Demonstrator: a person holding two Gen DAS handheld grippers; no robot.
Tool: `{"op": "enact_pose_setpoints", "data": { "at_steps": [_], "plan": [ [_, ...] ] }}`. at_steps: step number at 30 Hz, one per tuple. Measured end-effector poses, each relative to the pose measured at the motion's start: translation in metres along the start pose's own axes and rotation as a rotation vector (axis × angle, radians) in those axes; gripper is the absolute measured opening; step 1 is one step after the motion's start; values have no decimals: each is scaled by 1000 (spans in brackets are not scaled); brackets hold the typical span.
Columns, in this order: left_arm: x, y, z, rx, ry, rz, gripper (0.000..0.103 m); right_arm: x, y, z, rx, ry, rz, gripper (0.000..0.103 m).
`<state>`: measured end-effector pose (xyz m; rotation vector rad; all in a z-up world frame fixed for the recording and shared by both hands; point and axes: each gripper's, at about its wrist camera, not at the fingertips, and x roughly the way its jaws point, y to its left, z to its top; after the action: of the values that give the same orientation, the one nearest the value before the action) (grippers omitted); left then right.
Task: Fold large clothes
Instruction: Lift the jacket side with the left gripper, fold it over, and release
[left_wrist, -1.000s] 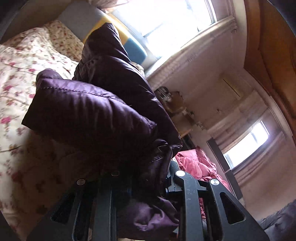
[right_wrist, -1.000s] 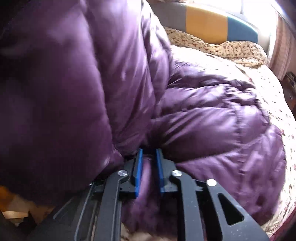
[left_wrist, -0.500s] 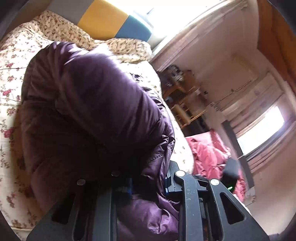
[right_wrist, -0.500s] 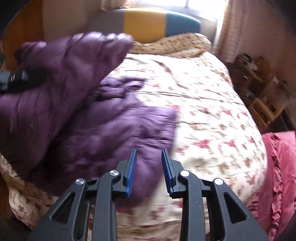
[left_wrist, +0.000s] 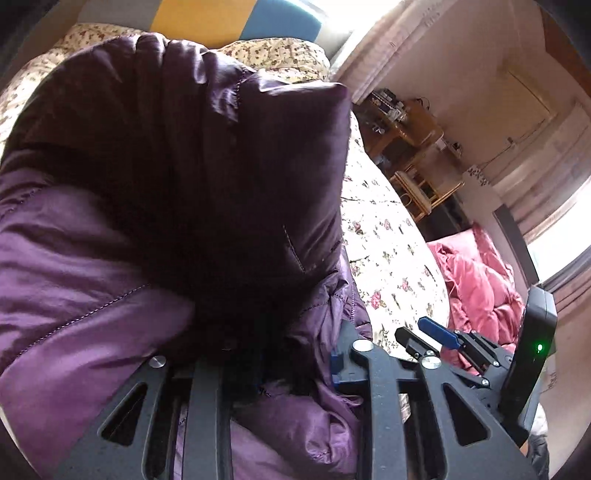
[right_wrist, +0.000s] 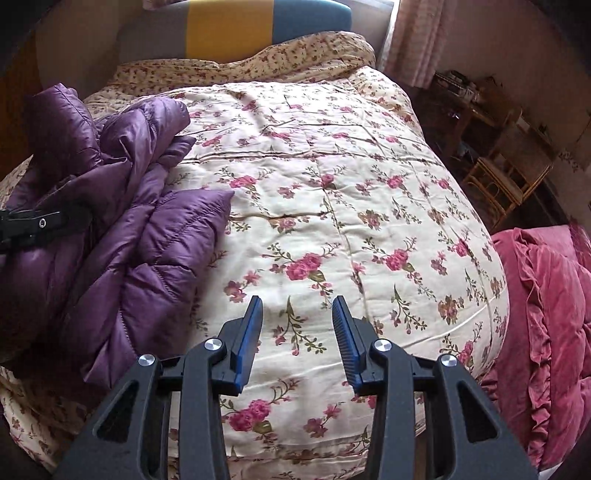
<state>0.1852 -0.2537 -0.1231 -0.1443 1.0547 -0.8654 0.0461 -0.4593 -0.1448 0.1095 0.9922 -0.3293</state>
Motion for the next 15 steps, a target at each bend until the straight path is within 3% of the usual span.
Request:
{"op": "enact_pose_setpoints", "data": {
  "at_steps": [4, 6, 10, 15],
  "plan": [
    [-14, 0, 10, 6, -4, -71, 60, -2, -1, -3, 10, -3, 4, 39],
    [-29, 2, 10, 15, -20, -94, 66, -3, 1, -4, 10, -5, 5, 40],
    [-58, 4, 8, 4, -52, -158, 68, -9, 8, -5, 5, -14, 9, 42],
    [-111, 13, 4, -17, -152, -200, 71, -20, 21, -6, -9, -24, 24, 44]
  ]
}}
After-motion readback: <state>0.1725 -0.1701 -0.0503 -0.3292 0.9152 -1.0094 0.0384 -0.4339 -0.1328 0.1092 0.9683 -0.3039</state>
